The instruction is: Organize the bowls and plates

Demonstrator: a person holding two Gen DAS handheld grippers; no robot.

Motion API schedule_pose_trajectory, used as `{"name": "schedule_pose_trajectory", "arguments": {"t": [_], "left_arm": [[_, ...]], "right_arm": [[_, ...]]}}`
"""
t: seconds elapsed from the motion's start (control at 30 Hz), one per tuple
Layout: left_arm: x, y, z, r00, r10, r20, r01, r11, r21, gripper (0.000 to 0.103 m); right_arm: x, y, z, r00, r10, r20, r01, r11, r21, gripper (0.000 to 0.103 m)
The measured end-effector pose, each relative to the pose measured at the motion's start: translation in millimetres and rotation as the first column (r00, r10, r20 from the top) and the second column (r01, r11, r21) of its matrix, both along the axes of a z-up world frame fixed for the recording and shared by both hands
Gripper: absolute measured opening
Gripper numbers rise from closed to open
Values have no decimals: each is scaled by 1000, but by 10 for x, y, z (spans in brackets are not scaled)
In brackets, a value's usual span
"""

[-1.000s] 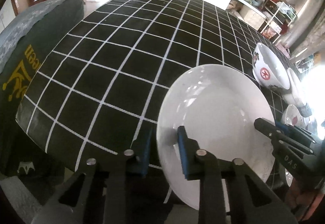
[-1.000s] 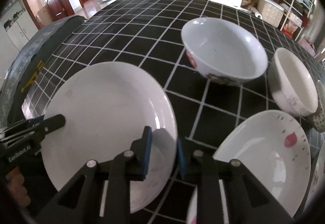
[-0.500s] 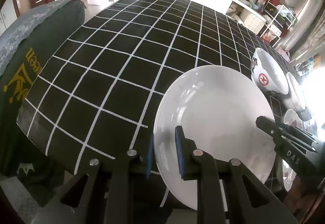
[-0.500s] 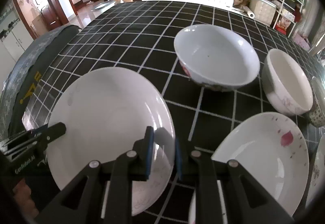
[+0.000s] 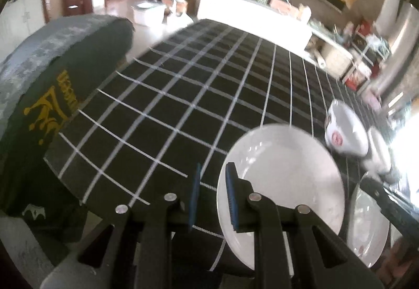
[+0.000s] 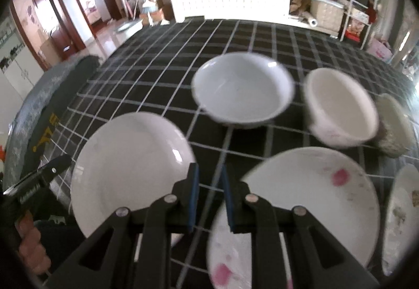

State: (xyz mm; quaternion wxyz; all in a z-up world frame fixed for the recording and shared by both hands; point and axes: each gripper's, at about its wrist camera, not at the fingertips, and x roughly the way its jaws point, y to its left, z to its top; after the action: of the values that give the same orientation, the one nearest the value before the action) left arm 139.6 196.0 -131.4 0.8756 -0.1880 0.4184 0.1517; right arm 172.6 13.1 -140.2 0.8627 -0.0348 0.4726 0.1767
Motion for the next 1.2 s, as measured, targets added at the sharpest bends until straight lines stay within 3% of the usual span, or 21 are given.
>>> {"name": "schedule_pose_trajectory", "arguments": {"t": [0.1, 0.2, 0.27, 0.43, 0.53, 0.73, 1.2], "left_arm": [[-5, -157, 139, 999, -32, 28, 32, 999, 9, 17], [48, -434, 210, 991, -128, 29, 128, 992, 22, 17], [98, -645, 224, 975, -221, 20, 221, 975, -11, 17], [249, -1260, 185, 892, -452, -4, 448, 886, -121, 17], [357, -1528, 111, 858, -513, -36, 506, 854, -117, 17], [569, -1806, -118, 836, -534, -129, 523, 845, -111, 17], [771, -2055, -345, 818, -538, -203, 535, 842, -74, 15]], "right_arm": [[-45, -276, 113, 999, -40, 17, 40, 999, 14, 22], [-121, -527, 170, 996, -86, 24, 86, 996, 19, 22], [-170, -670, 192, 993, -112, 25, 111, 994, 21, 22], [-301, -1007, 202, 989, -145, 17, 145, 989, 27, 22], [-355, -1191, 180, 985, -172, 8, 172, 984, 40, 22], [-364, -1541, 93, 973, -228, -24, 229, 972, 60, 22], [-232, -1847, -172, 958, -274, -89, 280, 958, 57, 22]]}}
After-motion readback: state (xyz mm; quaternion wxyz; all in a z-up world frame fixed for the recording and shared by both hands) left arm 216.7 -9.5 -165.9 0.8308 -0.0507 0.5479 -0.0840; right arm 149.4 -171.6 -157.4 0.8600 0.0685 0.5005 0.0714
